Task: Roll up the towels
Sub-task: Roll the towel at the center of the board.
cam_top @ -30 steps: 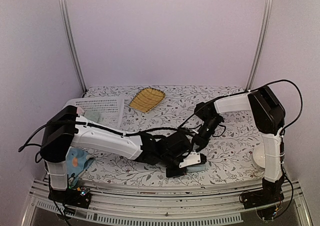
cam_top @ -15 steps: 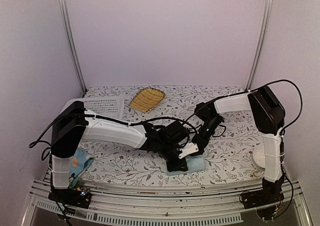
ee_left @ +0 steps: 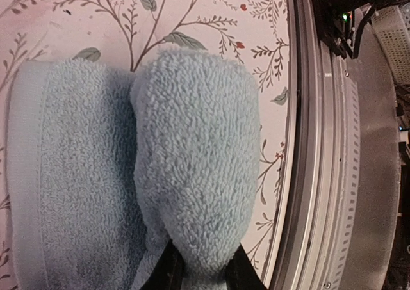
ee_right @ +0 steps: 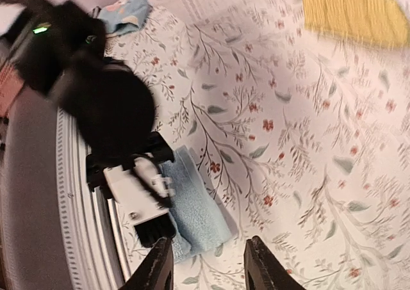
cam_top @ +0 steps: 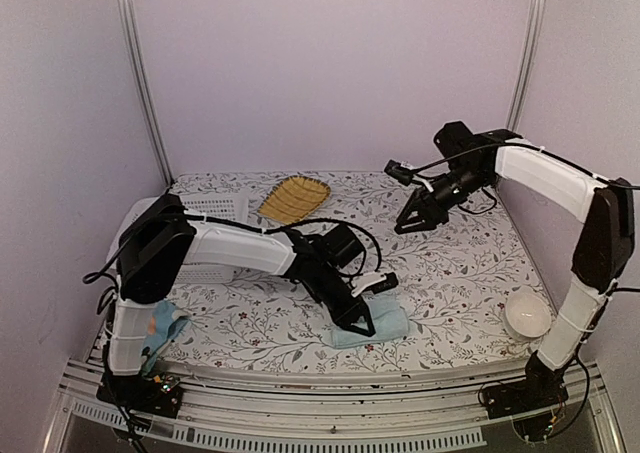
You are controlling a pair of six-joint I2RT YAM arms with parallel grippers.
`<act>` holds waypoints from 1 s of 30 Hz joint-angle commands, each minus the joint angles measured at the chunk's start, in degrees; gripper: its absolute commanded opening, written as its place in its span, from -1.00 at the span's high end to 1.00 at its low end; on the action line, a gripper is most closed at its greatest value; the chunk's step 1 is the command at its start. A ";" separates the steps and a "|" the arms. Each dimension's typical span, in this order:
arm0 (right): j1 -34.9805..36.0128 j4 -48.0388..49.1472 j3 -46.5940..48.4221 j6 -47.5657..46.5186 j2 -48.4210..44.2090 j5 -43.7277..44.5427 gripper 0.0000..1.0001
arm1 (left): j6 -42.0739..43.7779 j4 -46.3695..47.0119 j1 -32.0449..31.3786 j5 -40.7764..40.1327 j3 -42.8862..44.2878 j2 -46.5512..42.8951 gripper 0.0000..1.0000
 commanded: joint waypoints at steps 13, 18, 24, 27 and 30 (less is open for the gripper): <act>16.82 18.09 -30.52 -9.88 -23.40 17.46 -0.18 | -7.77 -5.68 6.64 10.50 2.32 9.65 0.69; 22.62 25.69 -35.05 -9.07 -20.51 23.97 -0.29 | -7.87 -5.70 7.05 10.27 2.35 10.16 0.70; 26.48 33.95 -39.32 -9.19 -16.53 29.51 -0.31 | -7.85 -5.82 7.27 11.03 2.81 11.00 0.72; 27.25 37.80 -41.53 -9.21 -15.00 29.30 -0.31 | -7.14 -7.03 7.50 11.12 3.67 11.71 0.74; 28.75 40.11 -43.20 -9.40 -13.24 32.00 -0.28 | -6.85 -7.36 7.77 11.43 3.93 12.05 0.75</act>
